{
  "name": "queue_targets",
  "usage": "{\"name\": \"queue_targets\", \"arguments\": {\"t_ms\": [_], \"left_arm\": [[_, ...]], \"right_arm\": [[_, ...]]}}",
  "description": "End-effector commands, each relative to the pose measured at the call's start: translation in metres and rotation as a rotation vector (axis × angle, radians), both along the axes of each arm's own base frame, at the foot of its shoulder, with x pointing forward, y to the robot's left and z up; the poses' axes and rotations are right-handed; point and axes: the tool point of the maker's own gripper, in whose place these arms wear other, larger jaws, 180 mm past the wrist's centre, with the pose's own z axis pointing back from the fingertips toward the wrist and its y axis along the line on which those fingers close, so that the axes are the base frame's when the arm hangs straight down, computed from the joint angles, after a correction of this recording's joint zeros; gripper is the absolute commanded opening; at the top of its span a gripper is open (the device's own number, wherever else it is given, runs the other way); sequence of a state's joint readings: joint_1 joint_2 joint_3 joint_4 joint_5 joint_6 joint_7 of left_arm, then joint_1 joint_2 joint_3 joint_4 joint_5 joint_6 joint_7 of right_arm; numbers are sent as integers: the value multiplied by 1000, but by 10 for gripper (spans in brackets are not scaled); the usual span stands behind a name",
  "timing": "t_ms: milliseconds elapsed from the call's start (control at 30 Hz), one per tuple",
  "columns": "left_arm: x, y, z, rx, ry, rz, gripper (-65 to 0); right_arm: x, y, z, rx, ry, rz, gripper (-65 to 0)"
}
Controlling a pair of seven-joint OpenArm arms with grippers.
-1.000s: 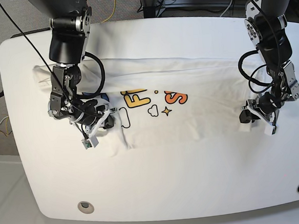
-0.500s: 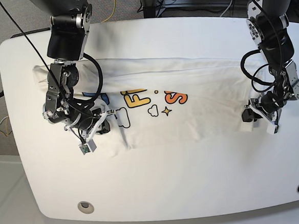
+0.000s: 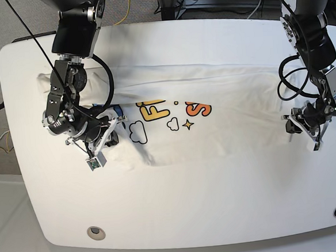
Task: Fold the T-shirt properly
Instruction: 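Grasp the folded shirt edge with the right gripper and lift it, then fold the held edge with the right gripper over the print lengthwise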
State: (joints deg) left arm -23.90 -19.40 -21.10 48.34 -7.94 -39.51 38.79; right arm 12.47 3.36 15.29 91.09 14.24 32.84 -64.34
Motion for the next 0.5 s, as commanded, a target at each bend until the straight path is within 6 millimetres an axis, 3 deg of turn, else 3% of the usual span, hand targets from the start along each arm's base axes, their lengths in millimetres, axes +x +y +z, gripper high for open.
{"name": "queue_targets", "arguments": {"t_ms": [0, 233, 467], "left_arm": [[27, 3, 47, 52, -124, -32, -524], [31, -7, 67, 129, -160, -94, -524], [31, -15, 75, 171, -179, -137, -524]], "right_arm": [[7, -1, 22, -9, -68, 5, -650], [-3, -4, 33, -50, -79, 10, -650], [-14, -8, 41, -97, -72, 13, -650]]}}
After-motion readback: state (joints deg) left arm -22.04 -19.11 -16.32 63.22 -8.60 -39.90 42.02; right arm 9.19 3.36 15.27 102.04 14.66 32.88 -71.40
